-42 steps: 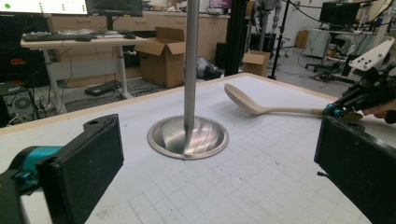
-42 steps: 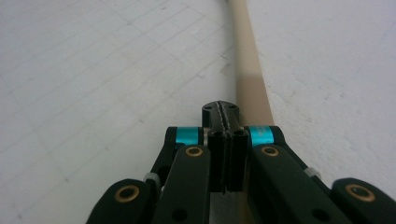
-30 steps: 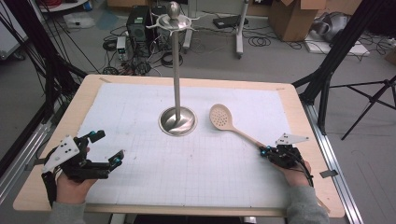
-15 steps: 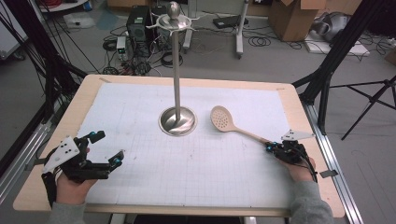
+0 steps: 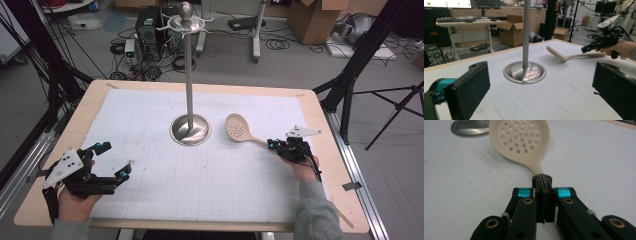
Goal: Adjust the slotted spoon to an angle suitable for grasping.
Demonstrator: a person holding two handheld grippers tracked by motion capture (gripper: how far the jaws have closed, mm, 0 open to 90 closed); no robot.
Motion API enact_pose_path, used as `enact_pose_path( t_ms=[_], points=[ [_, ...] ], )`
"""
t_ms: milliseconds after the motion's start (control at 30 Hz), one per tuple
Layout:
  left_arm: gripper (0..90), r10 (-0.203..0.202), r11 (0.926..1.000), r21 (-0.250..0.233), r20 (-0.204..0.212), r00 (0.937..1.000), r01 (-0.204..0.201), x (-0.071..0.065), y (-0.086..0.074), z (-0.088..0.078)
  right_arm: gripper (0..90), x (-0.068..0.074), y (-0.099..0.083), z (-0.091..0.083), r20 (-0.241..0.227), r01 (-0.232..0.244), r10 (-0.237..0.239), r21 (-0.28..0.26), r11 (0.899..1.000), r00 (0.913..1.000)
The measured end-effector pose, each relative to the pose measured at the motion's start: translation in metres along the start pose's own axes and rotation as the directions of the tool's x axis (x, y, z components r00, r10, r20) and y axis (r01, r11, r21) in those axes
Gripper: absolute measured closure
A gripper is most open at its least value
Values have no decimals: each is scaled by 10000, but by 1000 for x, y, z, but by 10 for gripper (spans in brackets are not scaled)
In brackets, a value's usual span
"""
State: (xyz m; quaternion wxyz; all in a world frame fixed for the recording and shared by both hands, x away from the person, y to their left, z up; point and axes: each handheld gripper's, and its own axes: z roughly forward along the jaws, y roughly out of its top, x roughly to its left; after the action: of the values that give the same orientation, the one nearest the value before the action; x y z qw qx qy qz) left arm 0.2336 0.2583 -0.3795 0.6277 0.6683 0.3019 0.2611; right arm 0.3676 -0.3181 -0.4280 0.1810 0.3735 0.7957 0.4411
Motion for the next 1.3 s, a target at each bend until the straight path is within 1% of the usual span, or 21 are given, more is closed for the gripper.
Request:
enact_pose_path(
  t_ms=[33, 100, 133, 200, 267, 367, 467, 500, 533, 567, 600, 700, 733, 800, 900, 1033, 1067, 1100, 1133, 1167, 1300],
  points=[
    [17, 13, 10000, -5, -5, 10000, -13, -1, 0, 0, 900, -1, 3, 3, -80, -84, 84, -14, 10000, 9999],
    [17, 14, 10000, 23, -18, 10000, -14, -2, -1, -2, 900, -2, 9, 10, -35, -139, 138, -57, 9999, 9999],
    [17, 45, 10000, 35, -46, 10000, -45, -2, -1, -3, 900, -3, 11, 14, -144, -237, 237, -5, 9997, 9996],
    [17, 16, 10000, 6, -81, 10000, -16, -2, -1, -5, 900, -4, 15, 23, -120, -65, 67, 187, 9998, 9999],
    [17, 25, 10000, 7, -148, 9999, -25, -2, -1, -8, 900, -5, 20, 35, -191, -134, 140, 298, 9995, 9997],
    [18, -19, 10000, -38, -218, 9998, 19, -2, -2, -12, 900, -5, 21, 41, -127, -120, 124, 353, 9993, 9998],
    [17, -18, 10000, 5, -263, 9997, 18, -2, -2, -15, 900, -6, 23, 48, 49, -176, 174, 601, 9980, 9998],
    [17, -40, 10000, 24, -288, 9996, 41, -2, -3, -15, 900, -6, 24, 50, 171, -251, 241, 611, 9978, 9996],
    [17, -51, 10000, 61, -305, 9995, 53, -2, -4, -16, 900, -6, 26, 54, 438, -588, 562, 602, 9965, 9975],
    [17, -66, 10000, 69, -321, 9995, 68, -2, -4, -16, 900, -6, 26, 54, 438, -588, 562, 602, 9965, 9975],
    [17, -68, 10000, 51, -332, 9994, 70, -2, -4, -17, 900, -3, 28, 57, 577, -387, 347, 712, 9967, 9977],
    [17, -52, 10000, 22, -359, 9993, 53, -2, -3, -20, 900, -5, 27, 60, 611, -400, 353, 767, 9963, 9975],
    [17, -69, 10000, 26, -370, 9993, 70, -2, -3, -20, 900, -5, 26, 61, 682, -461, 400, 893, 9949, 9969],
    [17, -90, 10000, 39, -377, 9992, 91, -2, -4, -20, 900, -9, 23, 63, 737, -705, 629, 1056, 9919, 9953],
    [18, -79, 9999, 102, -358, 9993, 82, -2, -5, -20, 900, -9, 22, 65, 676, -968, 897, 1107, 9891, 9937],
    [18, -86, 9999, 101, -375, 9993, 89, -2, -5, -20, 900, -5, 23, 65, 689, -586, 497, 1330, 9894, 9964],
    [17, -88, 9999, 99, -376, 9993, 92, -2, -5, -20, 900, -2, 23, 65, 529, -337, 259, 1522, 9878, 9983],
    [17, -97, 9999, 95, -394, 9992, 101, -1, -5, -21, 900, -2, 23, 65, 529, -337, 259, 1522, 9878, 9983],
    [17, -118, 9999, 68, -395, 9992, 121, -1, -5, -21, 900, 2, 24, 65, 442, -111, 39, 1645, 9863, 9990],
    [17, -118, 9999, 68, -395, 9992, 121, -1, -5, -21, 900, 2, 24, 65, 442, -111, 39, 1645, 9863, 9990],
    [17, -98, 9999, 79, -408, 9991, 101, -1, -5, -21, 900, 10, 26, 63, 127, 331, -361, 1883, 9816, 9993]
  ],
)
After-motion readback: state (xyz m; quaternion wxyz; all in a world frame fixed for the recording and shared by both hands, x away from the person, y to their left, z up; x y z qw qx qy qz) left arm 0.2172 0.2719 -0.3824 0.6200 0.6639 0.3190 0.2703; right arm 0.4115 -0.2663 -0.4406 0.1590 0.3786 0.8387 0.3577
